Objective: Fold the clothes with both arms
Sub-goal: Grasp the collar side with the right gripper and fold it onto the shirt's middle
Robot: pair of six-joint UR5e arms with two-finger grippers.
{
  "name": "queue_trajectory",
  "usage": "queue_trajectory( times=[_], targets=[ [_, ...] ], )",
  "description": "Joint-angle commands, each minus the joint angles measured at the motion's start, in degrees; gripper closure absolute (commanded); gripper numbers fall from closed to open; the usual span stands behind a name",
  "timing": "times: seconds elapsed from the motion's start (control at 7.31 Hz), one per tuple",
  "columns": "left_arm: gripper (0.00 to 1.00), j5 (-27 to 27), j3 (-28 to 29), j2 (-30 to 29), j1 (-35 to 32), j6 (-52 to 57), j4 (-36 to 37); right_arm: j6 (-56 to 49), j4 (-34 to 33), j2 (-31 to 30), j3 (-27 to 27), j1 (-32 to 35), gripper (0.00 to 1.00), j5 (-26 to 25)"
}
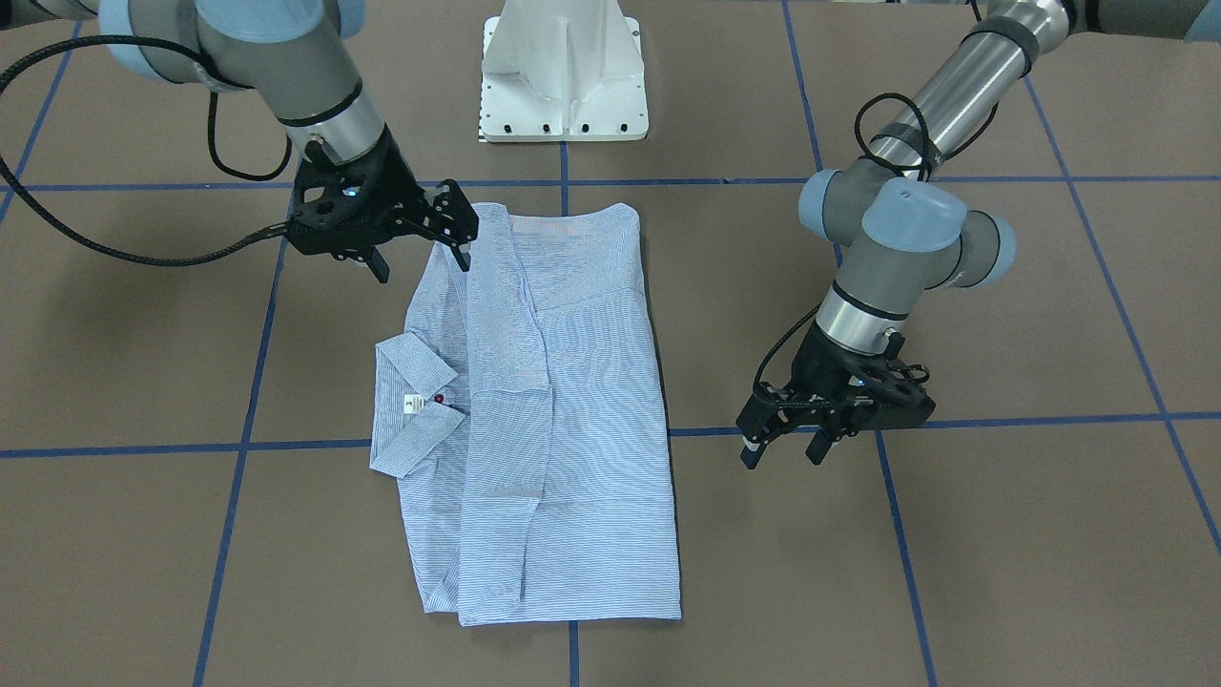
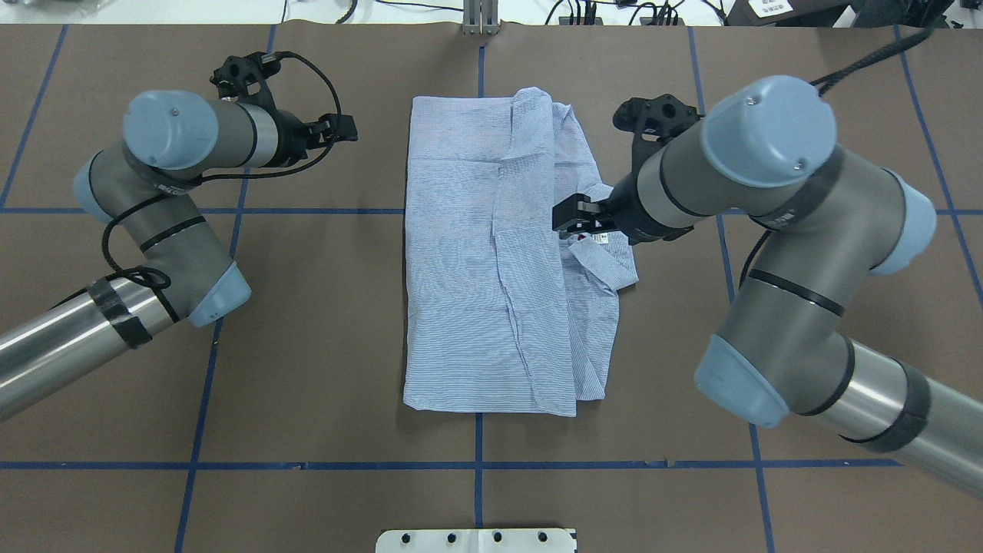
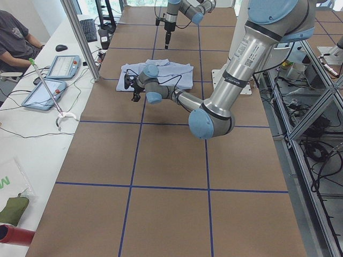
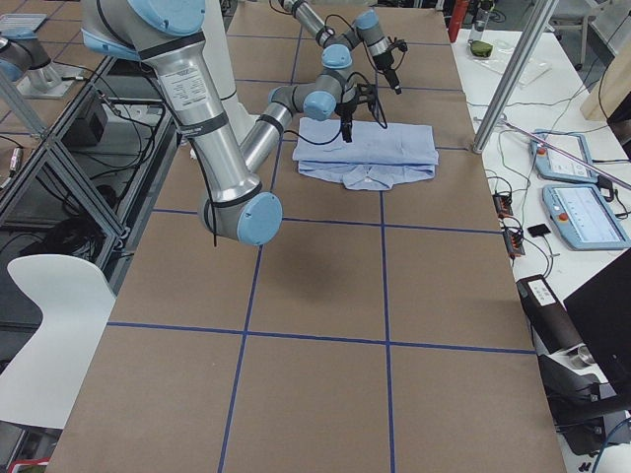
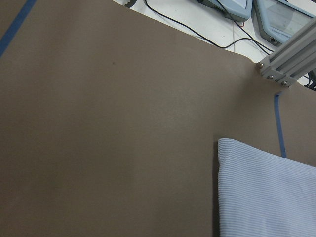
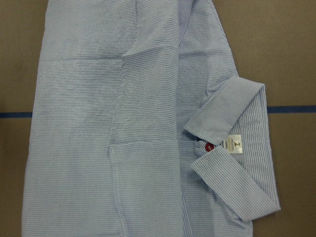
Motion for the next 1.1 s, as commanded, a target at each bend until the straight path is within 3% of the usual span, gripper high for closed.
queue_trajectory(
  times=[0.0,0.41,0.55,0.96],
  targets=[
    [0.00,-1.54,-1.88,2.51,-0.19,0.97,-0.07,-4.36,-2.56,10.32,-12.84,-1.84,0.00,-5.16],
    [0.00,-1.54,-1.88,2.69,-0.19,0.97,-0.25,-8.57,-7.30,26.32,-33.66,-5.62,0.01,-13.92],
    [0.00,-1.54,-1.88,2.69,-0.10,0.88,-0.33,-10.84,-8.01,28.20,-37.47,-5.89,0.01,-14.31],
    [0.00,-1.45,-1.97,2.52,0.16,0.44,-0.69,-15.61,-13.46,27.87,-39.00,-7.74,0.00,-16.77]
  ],
)
